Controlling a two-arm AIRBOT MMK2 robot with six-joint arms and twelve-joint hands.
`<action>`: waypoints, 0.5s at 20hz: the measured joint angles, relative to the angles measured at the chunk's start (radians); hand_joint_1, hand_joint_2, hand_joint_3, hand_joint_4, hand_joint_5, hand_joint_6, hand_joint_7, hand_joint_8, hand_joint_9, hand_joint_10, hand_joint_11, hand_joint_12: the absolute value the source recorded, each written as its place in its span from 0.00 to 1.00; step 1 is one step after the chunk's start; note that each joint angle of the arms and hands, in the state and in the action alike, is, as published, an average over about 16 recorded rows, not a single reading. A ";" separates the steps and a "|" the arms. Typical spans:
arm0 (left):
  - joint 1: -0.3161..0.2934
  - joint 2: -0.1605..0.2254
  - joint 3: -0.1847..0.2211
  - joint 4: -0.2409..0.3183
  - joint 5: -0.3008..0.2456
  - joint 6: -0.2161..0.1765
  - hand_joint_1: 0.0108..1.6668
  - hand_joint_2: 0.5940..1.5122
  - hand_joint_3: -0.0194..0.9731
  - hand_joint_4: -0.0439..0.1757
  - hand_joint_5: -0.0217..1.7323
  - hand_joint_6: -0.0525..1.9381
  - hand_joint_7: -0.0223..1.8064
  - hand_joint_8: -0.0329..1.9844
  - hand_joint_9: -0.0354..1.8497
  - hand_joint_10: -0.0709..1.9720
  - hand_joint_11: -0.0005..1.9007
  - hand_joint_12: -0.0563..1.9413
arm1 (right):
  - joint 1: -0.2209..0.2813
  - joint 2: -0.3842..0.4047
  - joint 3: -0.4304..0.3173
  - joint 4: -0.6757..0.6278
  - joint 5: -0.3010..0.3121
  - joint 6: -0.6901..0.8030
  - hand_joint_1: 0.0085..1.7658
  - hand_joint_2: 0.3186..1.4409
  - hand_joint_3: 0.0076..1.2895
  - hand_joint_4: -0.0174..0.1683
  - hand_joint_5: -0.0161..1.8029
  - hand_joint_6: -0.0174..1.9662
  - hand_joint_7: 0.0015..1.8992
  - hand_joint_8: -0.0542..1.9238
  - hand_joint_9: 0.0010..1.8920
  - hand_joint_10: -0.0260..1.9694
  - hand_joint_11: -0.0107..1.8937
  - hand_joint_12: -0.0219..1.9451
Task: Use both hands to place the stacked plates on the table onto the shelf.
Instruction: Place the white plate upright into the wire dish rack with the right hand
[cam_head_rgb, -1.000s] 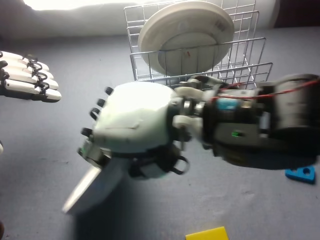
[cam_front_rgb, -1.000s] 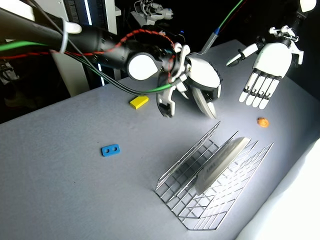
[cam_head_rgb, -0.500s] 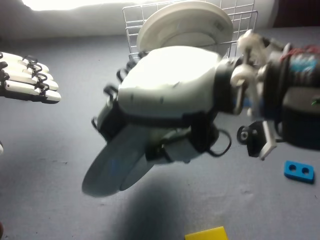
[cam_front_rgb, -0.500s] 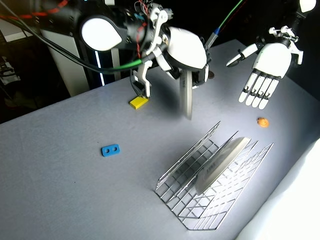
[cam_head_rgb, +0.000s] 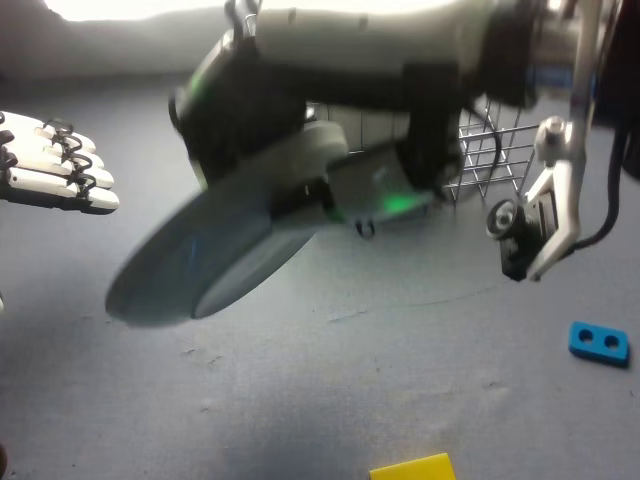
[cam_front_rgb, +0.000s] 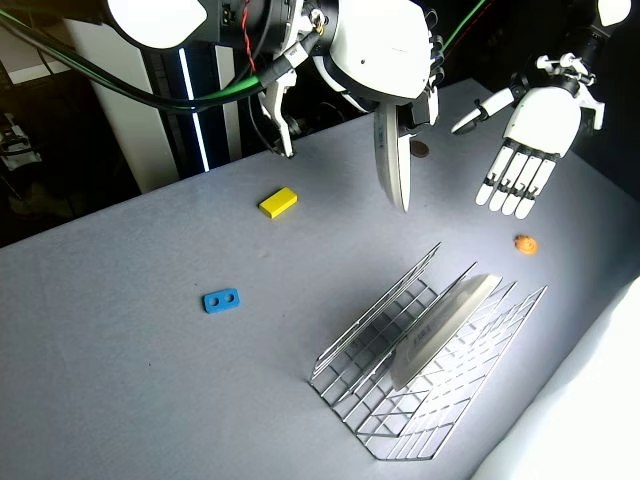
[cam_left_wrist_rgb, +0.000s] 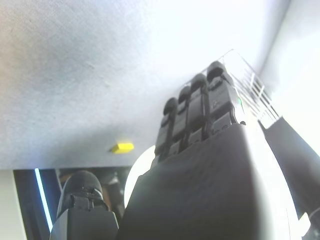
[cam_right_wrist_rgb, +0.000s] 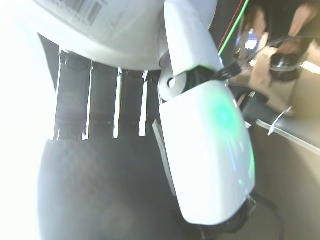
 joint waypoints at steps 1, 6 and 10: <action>0.000 0.000 0.000 0.000 0.000 0.000 0.00 0.45 0.03 0.22 0.02 0.03 0.02 0.01 0.03 0.04 0.01 0.03 | 0.010 0.003 0.007 -0.001 -0.003 0.033 0.77 0.66 0.00 0.05 0.43 0.57 0.50 0.55 0.49 0.64 0.45 0.70; 0.001 0.000 0.000 0.000 0.000 0.000 0.00 0.45 0.03 0.22 0.02 0.03 0.02 0.01 0.03 0.04 0.01 0.03 | 0.047 0.012 0.054 -0.003 -0.020 0.183 0.77 0.66 0.00 0.05 0.43 0.57 0.50 0.55 0.49 0.63 0.45 0.70; 0.003 0.000 0.000 0.000 0.001 0.000 0.00 0.45 0.03 0.22 0.02 0.03 0.02 0.01 0.03 0.04 0.01 0.03 | 0.064 0.014 0.099 -0.005 -0.023 0.278 0.77 0.67 0.00 0.05 0.43 0.57 0.49 0.56 0.49 0.63 0.45 0.70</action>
